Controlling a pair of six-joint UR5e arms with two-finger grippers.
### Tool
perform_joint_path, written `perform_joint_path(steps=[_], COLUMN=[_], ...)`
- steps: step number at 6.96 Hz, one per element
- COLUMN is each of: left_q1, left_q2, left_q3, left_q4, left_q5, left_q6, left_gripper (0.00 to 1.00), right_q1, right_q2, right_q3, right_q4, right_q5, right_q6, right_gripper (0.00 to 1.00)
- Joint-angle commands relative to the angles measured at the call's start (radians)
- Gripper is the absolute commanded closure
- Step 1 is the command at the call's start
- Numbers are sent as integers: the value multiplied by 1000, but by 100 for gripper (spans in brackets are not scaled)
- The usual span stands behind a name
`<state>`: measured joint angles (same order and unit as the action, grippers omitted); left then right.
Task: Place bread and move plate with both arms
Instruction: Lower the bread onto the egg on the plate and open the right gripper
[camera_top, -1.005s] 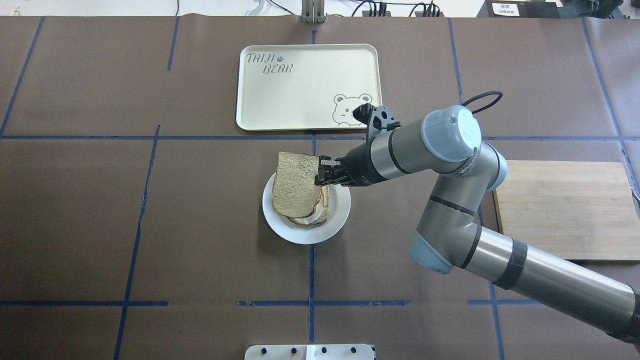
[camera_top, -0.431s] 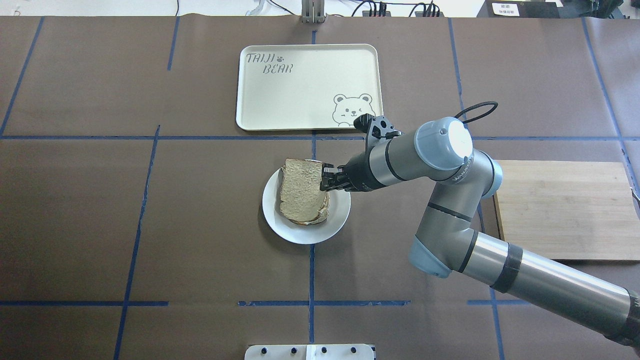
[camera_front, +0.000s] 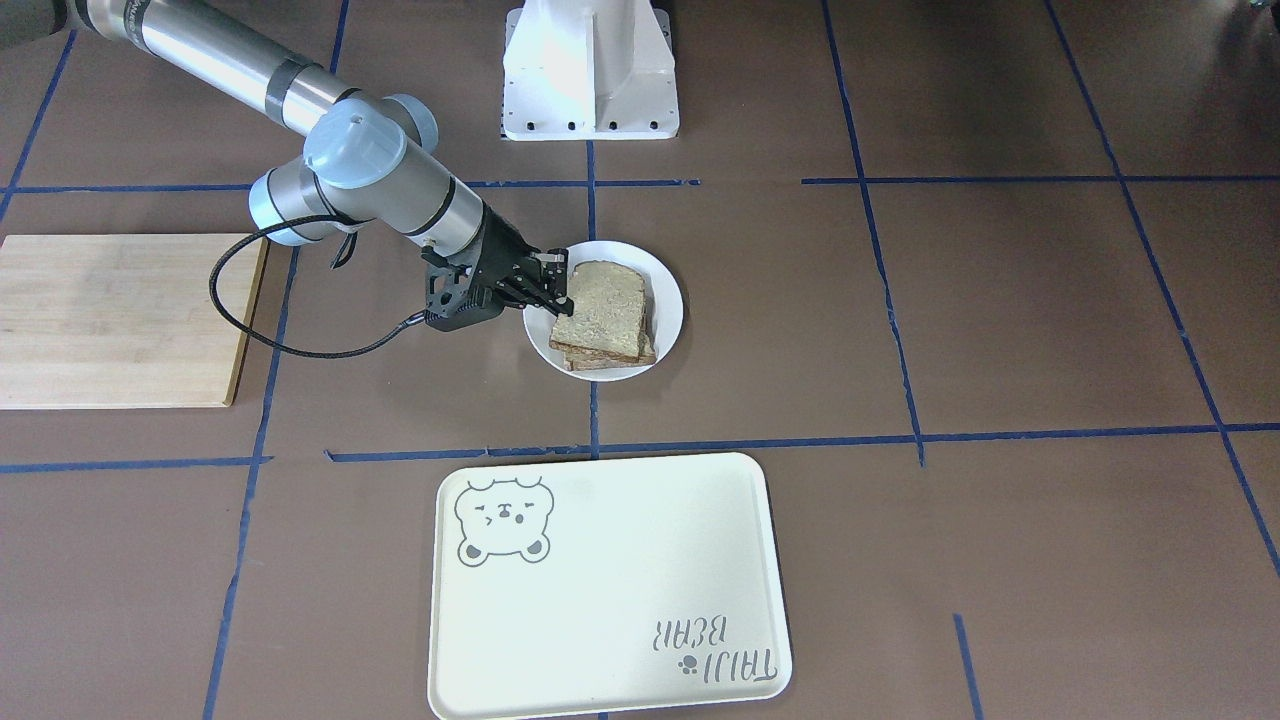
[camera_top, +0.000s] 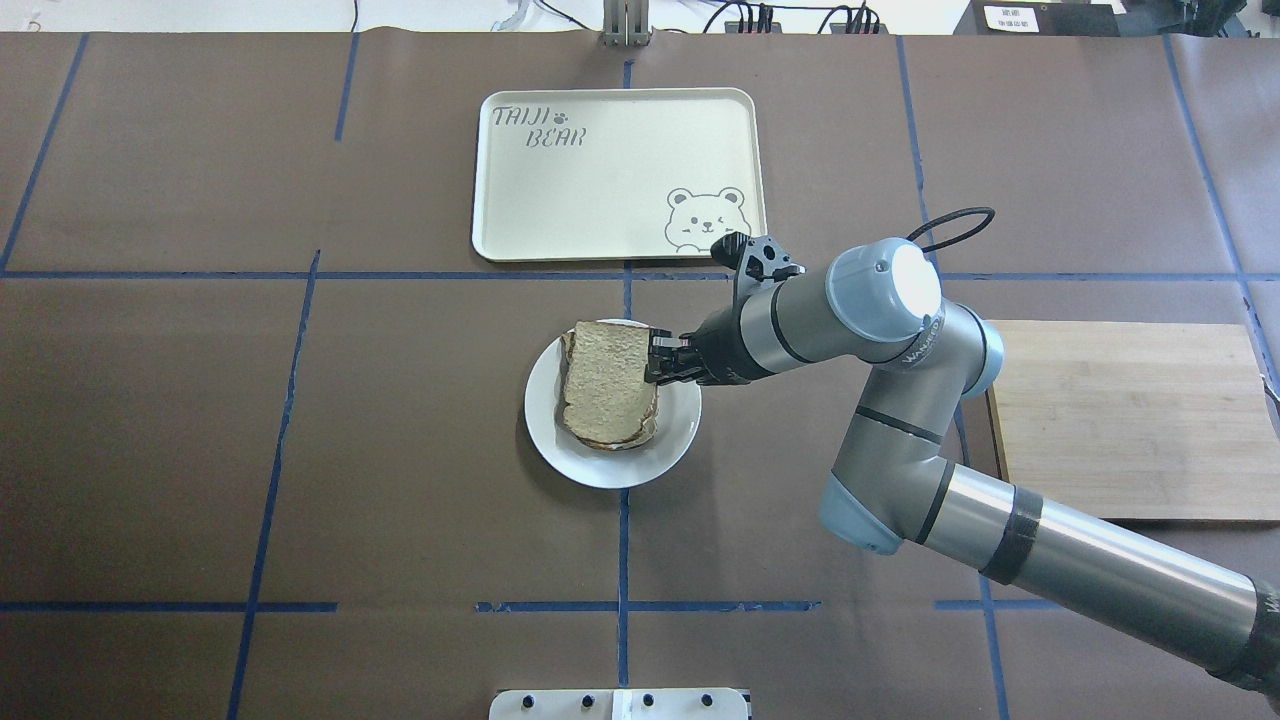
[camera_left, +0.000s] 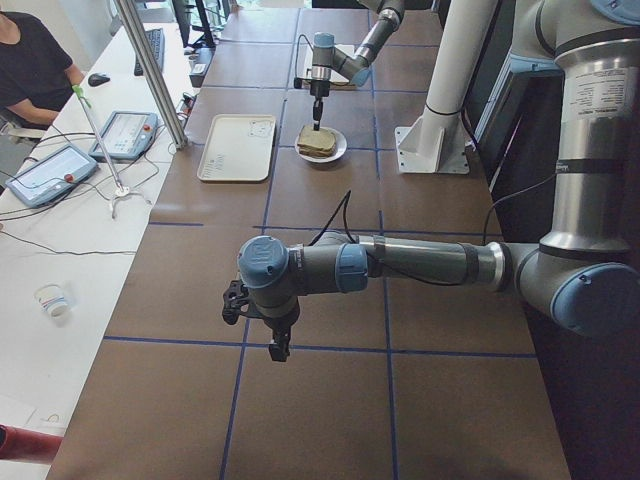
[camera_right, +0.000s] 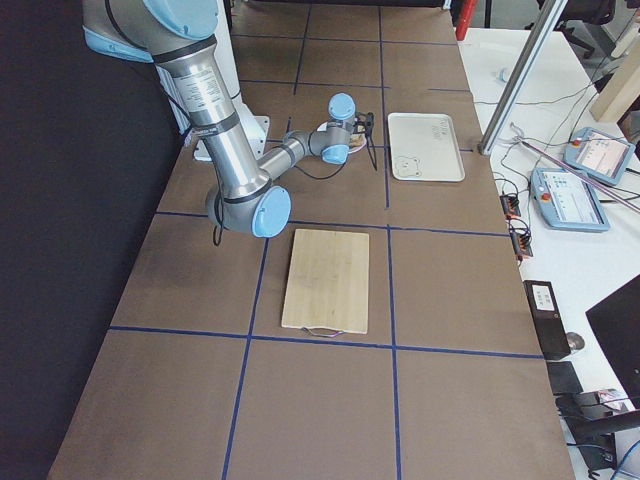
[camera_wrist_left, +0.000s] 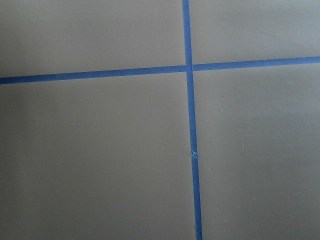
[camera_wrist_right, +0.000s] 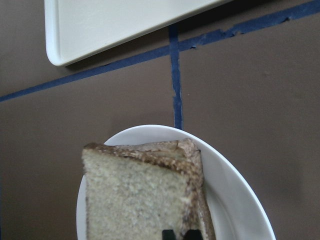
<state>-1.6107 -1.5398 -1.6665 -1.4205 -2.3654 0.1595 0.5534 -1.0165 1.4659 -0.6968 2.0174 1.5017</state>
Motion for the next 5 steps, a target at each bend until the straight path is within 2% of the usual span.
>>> perform_joint_path(steps=[1,3,4,5], left_q1=[0,0,0,2], left_q2=[0,0,0,0], left_q3=[-1,-13,-51,-100], left_q4=[0,0,0,0], left_q5=[0,-3,-5,-43], left_q6=[0,0,-2,-3], left_gripper=[0,0,0,0], right_q1=[0,49,103,173], right_q2=[3,3,0,-7], right_q3=[-6,10,16,46], right_q4=[5,-6,-10,-77], right_q5=[0,13,67,131], right_q6=[3,6,6,5], right_gripper=[0,0,0,0])
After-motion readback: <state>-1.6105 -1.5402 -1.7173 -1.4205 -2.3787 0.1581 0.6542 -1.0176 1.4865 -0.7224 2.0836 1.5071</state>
